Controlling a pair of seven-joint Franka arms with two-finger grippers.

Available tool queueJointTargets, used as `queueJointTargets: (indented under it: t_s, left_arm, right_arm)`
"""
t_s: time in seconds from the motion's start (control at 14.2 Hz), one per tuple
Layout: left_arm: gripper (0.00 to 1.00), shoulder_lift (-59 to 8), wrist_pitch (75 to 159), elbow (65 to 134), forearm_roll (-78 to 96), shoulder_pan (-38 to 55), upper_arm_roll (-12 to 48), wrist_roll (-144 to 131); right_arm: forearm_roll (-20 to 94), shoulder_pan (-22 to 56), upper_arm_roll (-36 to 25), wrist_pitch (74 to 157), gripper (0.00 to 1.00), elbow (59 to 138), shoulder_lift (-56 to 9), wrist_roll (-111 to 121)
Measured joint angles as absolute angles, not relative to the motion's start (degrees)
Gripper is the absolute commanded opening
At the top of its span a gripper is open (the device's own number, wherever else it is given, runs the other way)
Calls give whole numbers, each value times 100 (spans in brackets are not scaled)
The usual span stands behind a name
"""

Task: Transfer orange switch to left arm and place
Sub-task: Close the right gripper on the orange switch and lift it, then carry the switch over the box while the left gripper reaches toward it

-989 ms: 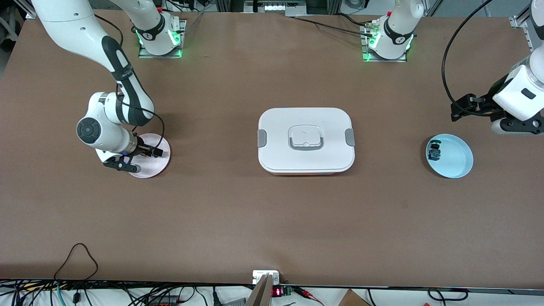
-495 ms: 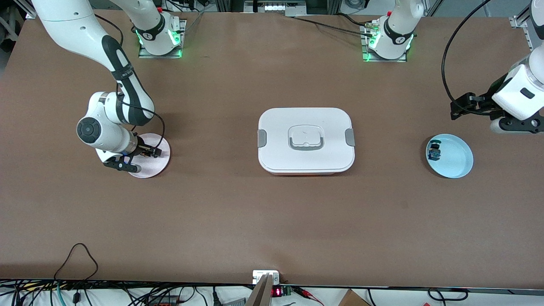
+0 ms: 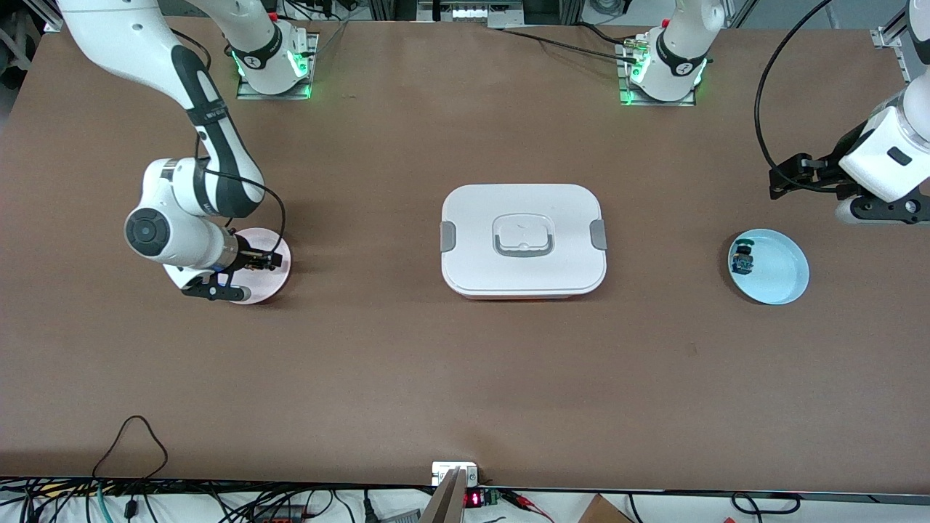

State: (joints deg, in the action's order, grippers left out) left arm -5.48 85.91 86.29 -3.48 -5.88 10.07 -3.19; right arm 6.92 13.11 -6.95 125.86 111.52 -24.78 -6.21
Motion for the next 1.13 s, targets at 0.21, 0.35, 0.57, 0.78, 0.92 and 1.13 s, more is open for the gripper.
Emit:
queueJointTargets:
  t_s: [0.21,0.35,0.57,0.78,0.92,1.13]
  left_arm:
    - [100,-548,8587,8629,-348,-592,1003,-319]
    - [100,-548,8586,8629,-348,-600,991,-319]
    - [100,-548,8585,8628,-348,-609,978,-319]
    - [100,-548,8577,8628,-348,-609,978,-319]
    - [100,-548,8569,8628,-348,-610,978,-319]
    - [100,-548,8477,8628,-343,-611,971,-319]
  right_arm:
    - [735,1303,-703,11908,0,10587,-2247,-290]
    - [932,1304,-703,11414,0,10118,-2109,-87]
    - [1192,1309,-700,10715,0,9299,-1967,400]
    - [1641,1311,-699,10527,0,8854,-1780,1295]
    - [2066,1330,-690,10514,0,8744,-1644,1992]
    - [3041,1420,-677,10510,0,8702,-1507,3100]
